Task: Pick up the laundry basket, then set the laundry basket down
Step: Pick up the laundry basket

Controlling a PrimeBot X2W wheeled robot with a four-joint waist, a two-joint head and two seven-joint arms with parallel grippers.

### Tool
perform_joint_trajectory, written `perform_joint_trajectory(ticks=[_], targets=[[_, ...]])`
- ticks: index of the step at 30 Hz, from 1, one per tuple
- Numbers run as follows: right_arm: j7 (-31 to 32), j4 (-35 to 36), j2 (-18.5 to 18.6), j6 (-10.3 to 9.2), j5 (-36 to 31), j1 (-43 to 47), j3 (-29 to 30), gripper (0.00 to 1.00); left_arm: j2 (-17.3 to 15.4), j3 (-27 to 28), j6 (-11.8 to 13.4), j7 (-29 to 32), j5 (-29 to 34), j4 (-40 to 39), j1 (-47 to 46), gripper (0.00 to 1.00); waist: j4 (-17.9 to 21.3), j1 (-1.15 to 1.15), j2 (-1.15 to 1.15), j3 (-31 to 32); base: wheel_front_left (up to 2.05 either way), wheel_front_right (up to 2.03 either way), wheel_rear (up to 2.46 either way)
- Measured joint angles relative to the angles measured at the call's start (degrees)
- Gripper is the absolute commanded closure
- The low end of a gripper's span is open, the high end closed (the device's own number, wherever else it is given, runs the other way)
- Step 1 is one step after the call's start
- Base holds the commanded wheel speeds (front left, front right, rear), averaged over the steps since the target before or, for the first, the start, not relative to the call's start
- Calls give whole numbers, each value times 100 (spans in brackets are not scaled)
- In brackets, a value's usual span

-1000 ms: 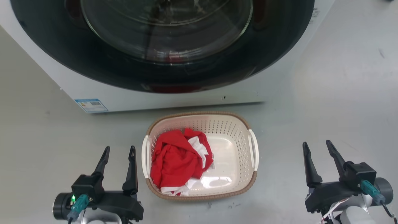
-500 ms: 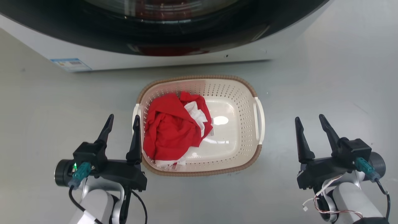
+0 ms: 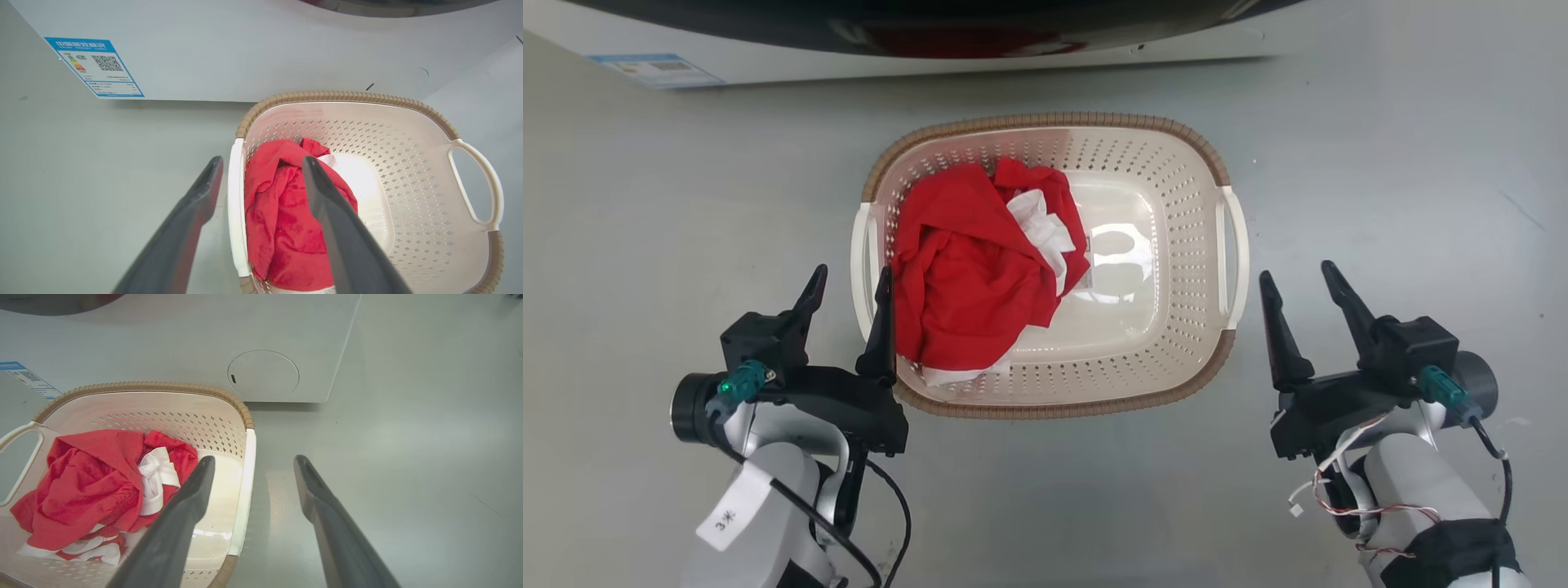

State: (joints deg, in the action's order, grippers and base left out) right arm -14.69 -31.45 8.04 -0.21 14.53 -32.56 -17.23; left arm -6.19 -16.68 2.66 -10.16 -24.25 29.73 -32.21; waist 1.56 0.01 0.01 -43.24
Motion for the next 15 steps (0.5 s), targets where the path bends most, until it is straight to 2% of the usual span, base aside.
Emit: perform_joint_trajectory(ticks=[15], targets=[[0, -837, -219, 126, -1, -816, -149, 0, 3, 103, -330, 356, -171, 937, -867, 0, 74, 0, 0, -582, 0, 0, 0]])
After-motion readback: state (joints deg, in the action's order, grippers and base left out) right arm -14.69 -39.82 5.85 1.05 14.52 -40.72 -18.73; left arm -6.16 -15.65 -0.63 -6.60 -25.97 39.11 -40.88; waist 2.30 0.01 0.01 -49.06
